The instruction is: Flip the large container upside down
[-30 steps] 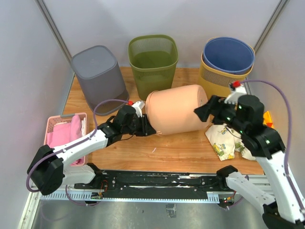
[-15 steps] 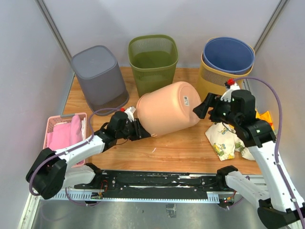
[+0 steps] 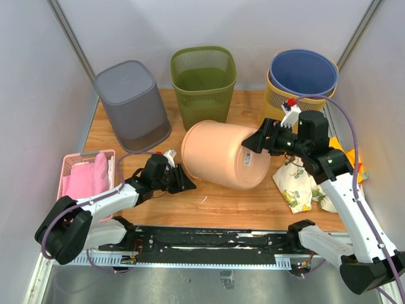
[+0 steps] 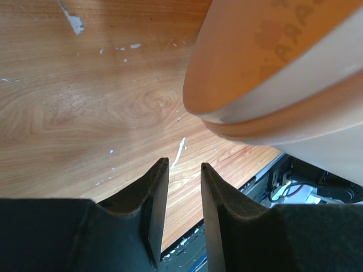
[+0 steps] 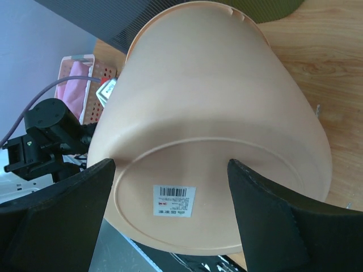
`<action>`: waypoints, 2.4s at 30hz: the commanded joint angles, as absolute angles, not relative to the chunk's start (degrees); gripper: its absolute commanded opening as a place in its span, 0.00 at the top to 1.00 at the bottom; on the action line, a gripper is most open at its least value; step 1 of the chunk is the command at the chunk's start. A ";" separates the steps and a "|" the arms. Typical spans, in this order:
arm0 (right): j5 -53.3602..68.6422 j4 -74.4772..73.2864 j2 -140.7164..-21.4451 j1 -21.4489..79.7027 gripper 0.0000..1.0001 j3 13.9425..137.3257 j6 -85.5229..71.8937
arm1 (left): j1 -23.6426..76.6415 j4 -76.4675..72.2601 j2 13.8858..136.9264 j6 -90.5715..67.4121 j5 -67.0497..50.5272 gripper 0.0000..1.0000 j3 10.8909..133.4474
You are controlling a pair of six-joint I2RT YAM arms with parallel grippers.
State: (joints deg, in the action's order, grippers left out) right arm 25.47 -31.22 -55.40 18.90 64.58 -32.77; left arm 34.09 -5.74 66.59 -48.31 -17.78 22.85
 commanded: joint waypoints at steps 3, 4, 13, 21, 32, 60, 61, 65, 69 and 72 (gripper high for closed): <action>25.43 -31.73 -56.00 19.12 0.18 68.08 -29.62 | 32.63 -7.39 65.83 -49.70 -17.58 0.66 21.55; 26.32 -31.05 -56.35 19.10 0.18 67.58 -30.26 | 32.54 -7.56 65.83 -49.74 -17.72 0.66 21.54; 28.37 -24.71 -56.24 21.54 0.18 63.25 -35.33 | 32.52 -5.10 65.65 -47.67 -17.81 0.62 23.23; 12.66 -34.99 -51.50 20.32 0.17 62.80 -33.63 | 32.52 15.71 57.75 -39.26 -10.20 0.22 33.47; 12.13 -36.80 -45.44 15.92 0.16 55.62 -39.02 | 32.52 23.59 52.30 -22.91 -2.21 0.08 53.49; 35.39 -5.82 -47.82 16.02 0.19 37.44 -63.29 | 29.38 19.68 70.88 -13.73 -10.81 0.63 61.04; 36.10 -5.08 -48.04 16.03 0.19 37.54 -63.40 | 29.36 19.42 71.19 -13.91 -11.22 0.65 60.78; 37.50 -3.85 -47.50 16.30 0.20 38.40 -62.99 | 29.28 17.51 72.33 -15.02 -13.66 0.69 59.36; 38.76 -3.80 -46.15 16.35 0.20 40.54 -62.26 | 29.27 15.28 73.39 -16.69 -16.55 0.76 57.54; 39.42 -4.84 -45.50 16.52 0.20 42.79 -61.13 | 29.27 12.84 73.88 -18.44 -18.78 0.79 55.98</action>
State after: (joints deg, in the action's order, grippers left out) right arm 33.15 -10.41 -47.55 16.34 36.69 -61.43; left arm 28.05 12.64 71.44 -15.53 -10.79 59.51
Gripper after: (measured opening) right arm 0.803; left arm 0.318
